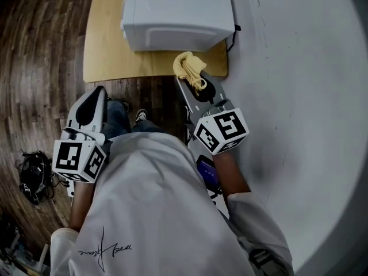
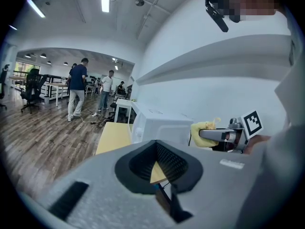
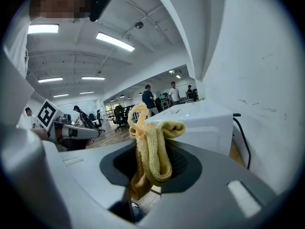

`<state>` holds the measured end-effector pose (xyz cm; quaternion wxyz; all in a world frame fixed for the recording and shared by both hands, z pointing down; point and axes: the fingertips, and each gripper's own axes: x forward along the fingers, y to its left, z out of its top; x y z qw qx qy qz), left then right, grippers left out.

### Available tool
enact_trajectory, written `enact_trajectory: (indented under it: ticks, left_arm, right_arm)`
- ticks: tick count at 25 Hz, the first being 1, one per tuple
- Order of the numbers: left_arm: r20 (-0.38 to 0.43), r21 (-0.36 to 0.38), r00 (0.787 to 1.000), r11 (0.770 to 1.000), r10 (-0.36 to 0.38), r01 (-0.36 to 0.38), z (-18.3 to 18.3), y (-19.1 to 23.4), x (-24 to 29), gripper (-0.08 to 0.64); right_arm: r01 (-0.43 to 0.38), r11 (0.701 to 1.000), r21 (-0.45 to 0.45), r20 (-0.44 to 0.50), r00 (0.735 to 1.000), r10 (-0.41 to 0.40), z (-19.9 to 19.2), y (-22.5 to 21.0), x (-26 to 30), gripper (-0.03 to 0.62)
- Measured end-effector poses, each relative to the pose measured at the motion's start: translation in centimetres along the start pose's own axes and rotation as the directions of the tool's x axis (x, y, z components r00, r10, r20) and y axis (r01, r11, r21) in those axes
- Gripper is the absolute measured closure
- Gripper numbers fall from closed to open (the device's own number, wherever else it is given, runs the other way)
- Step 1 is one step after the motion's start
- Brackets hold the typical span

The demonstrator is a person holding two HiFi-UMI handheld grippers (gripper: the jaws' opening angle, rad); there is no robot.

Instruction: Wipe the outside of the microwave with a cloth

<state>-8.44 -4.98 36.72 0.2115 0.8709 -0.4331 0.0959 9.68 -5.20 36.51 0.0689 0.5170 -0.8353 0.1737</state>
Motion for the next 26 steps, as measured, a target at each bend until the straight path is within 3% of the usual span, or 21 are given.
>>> enact_trajectory:
  ticks: [5,15,26]
  left_arm:
    - [0.002,0.023,0.997,0.997,0.071,-0.071,0.4,1.1,-0.2,0.571]
    - [0.004,0.007,0.999,0.999,0.047,-0.047,0.1,1.5,-1.4,0.571]
    - [0.015,0.003,0.998,0.998,0.057,-0.057,0.0,2.5,-2.6,0.571]
  right_arm:
    - [0.01,1.0,-0.011,0.007,1.0,-0.01,0.7,0.1,-1.4,0.474]
    - [0.034,0.999,0.04,-0.033,0.999,-0.032,-0.2,0.6,-2.4,0.474]
    - [0.048,0.998,0.029,-0.054,0.997,-0.046,0.0,0.8,-3.1,0.474]
